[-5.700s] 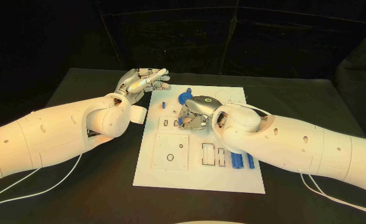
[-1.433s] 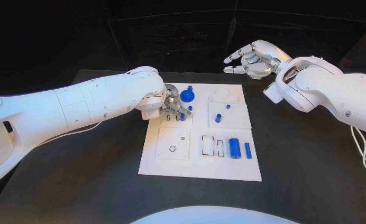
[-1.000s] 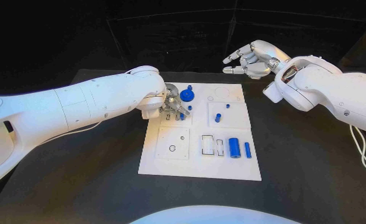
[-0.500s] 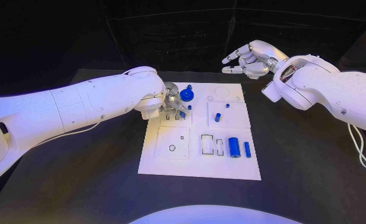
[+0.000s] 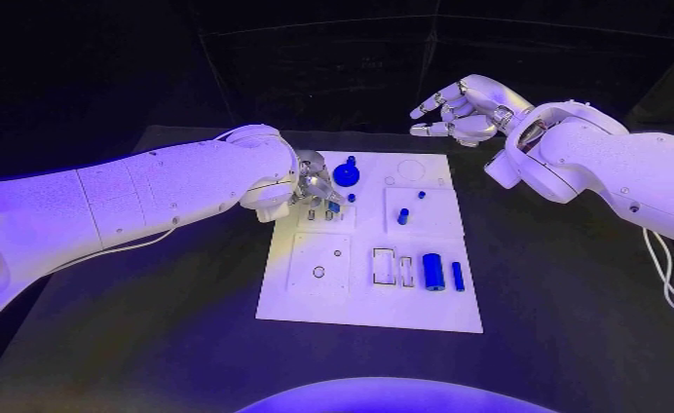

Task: Assemble the parts on the task board

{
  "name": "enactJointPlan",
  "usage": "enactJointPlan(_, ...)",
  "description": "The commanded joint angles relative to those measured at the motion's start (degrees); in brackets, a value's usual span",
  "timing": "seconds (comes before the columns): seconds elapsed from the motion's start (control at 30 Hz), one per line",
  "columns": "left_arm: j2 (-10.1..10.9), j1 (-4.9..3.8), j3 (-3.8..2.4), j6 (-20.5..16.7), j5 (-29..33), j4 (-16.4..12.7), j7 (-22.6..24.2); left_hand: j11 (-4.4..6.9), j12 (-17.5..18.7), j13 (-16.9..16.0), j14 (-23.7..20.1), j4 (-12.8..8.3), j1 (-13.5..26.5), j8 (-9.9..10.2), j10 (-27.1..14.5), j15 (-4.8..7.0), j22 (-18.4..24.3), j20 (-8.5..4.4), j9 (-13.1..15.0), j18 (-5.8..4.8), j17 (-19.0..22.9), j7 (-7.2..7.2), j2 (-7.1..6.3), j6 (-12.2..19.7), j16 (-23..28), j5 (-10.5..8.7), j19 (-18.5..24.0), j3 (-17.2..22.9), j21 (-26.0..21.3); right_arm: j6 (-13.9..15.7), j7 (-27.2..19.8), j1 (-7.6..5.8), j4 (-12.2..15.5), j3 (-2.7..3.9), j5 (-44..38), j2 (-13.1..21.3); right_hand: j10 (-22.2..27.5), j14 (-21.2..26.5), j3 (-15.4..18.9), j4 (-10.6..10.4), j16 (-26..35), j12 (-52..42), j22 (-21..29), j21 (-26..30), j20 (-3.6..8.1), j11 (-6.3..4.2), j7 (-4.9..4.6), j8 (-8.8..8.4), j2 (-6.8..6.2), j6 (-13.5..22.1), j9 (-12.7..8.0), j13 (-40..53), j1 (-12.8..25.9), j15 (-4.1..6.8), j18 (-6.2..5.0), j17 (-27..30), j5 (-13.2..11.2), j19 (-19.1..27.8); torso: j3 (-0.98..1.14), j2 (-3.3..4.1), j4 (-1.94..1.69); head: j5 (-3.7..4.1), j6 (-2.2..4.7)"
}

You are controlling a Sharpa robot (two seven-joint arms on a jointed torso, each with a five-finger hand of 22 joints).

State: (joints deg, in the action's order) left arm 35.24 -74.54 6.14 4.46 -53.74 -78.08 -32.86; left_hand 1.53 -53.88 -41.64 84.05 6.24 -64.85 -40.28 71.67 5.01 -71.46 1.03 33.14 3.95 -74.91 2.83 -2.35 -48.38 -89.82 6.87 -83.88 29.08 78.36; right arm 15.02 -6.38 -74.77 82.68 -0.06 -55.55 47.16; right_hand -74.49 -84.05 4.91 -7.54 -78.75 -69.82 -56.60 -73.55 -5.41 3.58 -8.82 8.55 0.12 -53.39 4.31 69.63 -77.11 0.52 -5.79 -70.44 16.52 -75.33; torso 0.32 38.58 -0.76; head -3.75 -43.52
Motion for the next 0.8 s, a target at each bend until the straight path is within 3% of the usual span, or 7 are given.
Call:
enactJointPlan(0.03, 0.29, 0.21, 0.01, -2.32, -2.48, -0.46, 0.7, 0.02, -0.13, 0.01, 5.95, -9.75, 0.58, -0.27, 0.43, -0.04, -0.04, 0.25, 0.1, -0.25, -15.09, -0.05, -0.16, 0.29, -0.18, 0.0, -0.22, 10.12, -0.22, -0.57, -0.15, -0.12, 0.0, 0.04, -0.35, -0.06, 0.43, -1.66, 0.25, -0.05, 0.18, 0.28, 0.11, 0.35, 0.04, 0.11, 0.14, 0.2, 0.49, -0.09, 0.04, -0.07, 0.07, 0.27, -0.57, 0.08, 0.34, 0.51, 0.0, 0.04, -0.08, -0.07, -0.06)
enactJointPlan(0.37, 0.78, 0.59, 1.47, -3.03, -5.14, -0.17, 0.73, 0.05, -0.15, 0.15, 5.95, -10.08, 0.67, -0.37, 0.44, -0.02, -0.05, 0.23, 0.2, -0.25, -15.09, -0.09, -0.53, 0.36, -0.18, -0.07, -0.23, 10.4, -0.22, -0.42, -0.22, -0.11, -0.2, 0.03, -0.61, -0.3, 0.87, -1.62, 0.55, -0.19, 0.46, 0.73, 0.96, 0.91, 0.13, 0.02, 0.27, 0.65, 0.65, -0.51, 0.12, -0.58, 0.09, 0.35, -0.72, 0.36, 0.4, 0.82, -0.04, 0.08, 0.2, -0.4, -0.18)
enactJointPlan(0.8, 1.67, 0.67, 2.02, -1.41, -6.06, -0.67, 0.57, 0.05, -0.1, 0.27, 5.95, -10.19, 0.68, -0.4, 0.42, -0.01, 0.02, 0.22, 0.24, -0.23, -15.09, -0.1, -0.65, 0.39, -0.18, -0.09, -0.21, 10.49, -0.27, -0.48, -0.38, -0.11, -0.36, 0.03, -0.85, -0.55, 1.06, -1.6, 0.77, -0.22, 0.52, 0.86, 1.09, 1.04, 0.17, 0.01, 0.29, 0.75, 0.53, -0.52, 0.11, -0.72, 0.11, 0.37, -0.74, 0.39, 0.49, 0.85, 0.01, 0.11, 0.16, -0.55, -0.11)
